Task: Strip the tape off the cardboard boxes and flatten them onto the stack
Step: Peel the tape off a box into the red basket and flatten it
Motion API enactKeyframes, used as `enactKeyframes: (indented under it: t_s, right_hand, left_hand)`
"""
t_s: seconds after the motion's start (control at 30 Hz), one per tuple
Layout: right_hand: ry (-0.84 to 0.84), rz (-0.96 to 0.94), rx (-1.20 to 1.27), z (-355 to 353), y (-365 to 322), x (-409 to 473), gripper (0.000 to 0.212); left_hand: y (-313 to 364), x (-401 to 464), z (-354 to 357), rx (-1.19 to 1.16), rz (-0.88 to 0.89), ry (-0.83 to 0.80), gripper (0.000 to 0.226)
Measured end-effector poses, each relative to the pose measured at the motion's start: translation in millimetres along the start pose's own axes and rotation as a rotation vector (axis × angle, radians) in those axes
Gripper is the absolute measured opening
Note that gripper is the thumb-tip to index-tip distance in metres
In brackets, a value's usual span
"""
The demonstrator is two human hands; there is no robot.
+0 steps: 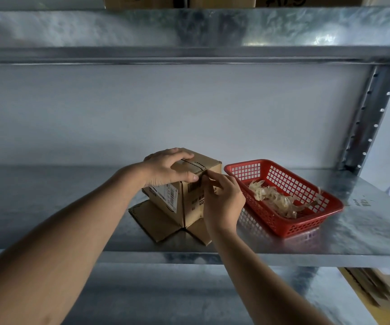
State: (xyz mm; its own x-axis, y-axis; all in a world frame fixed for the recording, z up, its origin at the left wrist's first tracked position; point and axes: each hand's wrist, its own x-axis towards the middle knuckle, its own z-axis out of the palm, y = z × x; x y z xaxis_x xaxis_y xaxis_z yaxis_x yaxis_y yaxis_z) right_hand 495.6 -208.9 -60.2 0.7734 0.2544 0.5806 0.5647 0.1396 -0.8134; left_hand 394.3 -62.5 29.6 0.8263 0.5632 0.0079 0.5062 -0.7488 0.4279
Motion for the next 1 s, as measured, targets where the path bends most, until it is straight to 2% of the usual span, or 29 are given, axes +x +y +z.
enactKeyframes:
  t_s: [0.07,0.2,0.5,0.63,0.87,1.0]
  right_hand:
    - [-0.003,0.049,0.026,0,-3,3,0.011]
    - [-0.015,0.145,0.036,2,-9,7,0.015]
    - [-0.051,-0.016,-0.126,-3,-7,11,0.017]
    - [-0.124,-0.065,-0.239,-9,-10,18,0.014]
    - [-0.283,-0.008,-0.298,-17,-26,41,0.014]
    - [-0.305,0.036,-0.275,-19,-27,50,0.026]
  left_hand:
    - [0,0,0,0.004,0.003,0.005,0.096]
    - [-3,1,1,0.008,0.005,0.028,0.098]
    - [-3,3,4,0.042,0.027,0.071,0.095]
    - [-2,1,6,0.039,0.014,0.088,0.093]
    - [3,-8,7,0.063,0.013,0.1,0.107]
    - [3,-12,8,0.067,0.02,0.103,0.106]
